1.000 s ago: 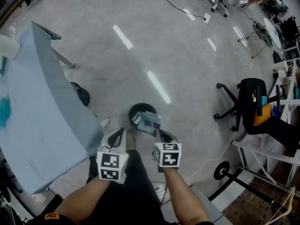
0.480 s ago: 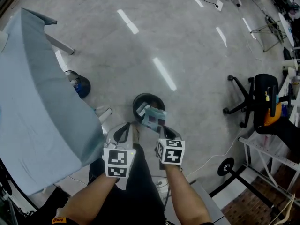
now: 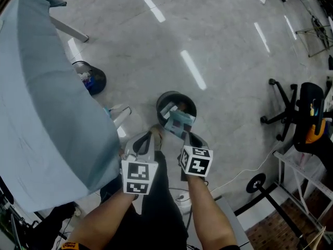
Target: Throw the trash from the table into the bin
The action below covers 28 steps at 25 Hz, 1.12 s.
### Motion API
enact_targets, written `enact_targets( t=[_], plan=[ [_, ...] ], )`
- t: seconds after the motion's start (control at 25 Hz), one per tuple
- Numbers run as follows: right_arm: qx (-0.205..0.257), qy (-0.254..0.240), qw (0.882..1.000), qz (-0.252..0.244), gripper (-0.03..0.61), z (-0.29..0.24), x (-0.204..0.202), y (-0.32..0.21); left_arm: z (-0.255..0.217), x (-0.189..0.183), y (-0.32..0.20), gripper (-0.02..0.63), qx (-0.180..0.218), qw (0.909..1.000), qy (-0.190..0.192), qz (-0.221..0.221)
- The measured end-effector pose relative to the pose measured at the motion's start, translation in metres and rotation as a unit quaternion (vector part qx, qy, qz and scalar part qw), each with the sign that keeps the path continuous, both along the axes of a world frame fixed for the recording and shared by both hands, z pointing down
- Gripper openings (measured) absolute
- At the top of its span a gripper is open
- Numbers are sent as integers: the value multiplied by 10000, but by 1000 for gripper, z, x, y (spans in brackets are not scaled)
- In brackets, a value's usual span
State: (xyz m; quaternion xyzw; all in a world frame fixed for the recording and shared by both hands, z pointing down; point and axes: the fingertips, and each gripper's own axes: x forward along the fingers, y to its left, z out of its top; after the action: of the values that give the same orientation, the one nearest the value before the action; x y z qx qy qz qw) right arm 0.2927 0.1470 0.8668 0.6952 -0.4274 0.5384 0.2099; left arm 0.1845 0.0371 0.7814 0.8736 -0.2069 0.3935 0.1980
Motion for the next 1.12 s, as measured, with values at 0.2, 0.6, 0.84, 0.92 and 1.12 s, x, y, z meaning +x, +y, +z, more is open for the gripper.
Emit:
enact_targets(
  t=[0.2, 0.6, 0.84, 0.92, 1.12],
  plan=[
    [-49, 19, 9999, 88, 6, 29, 5, -1, 23, -3, 8, 8, -108, 9999, -57, 27],
    [-98, -66, 9999, 123, 6, 76, 7, -20, 52, 5, -1, 8, -135, 9999, -54, 65],
    [-214, -149, 9996, 146, 6, 103, 3, -33, 66, 5, -9, 8, -185, 9997, -105, 82],
    [-288, -173, 9993, 151, 8, 113, 4, -35, 70, 4, -10, 8, -199, 9997, -118, 94],
    [-402, -232, 9987, 197, 8, 139, 8, -37, 81, 2, -14, 8, -231, 9996, -151, 74]
  ],
)
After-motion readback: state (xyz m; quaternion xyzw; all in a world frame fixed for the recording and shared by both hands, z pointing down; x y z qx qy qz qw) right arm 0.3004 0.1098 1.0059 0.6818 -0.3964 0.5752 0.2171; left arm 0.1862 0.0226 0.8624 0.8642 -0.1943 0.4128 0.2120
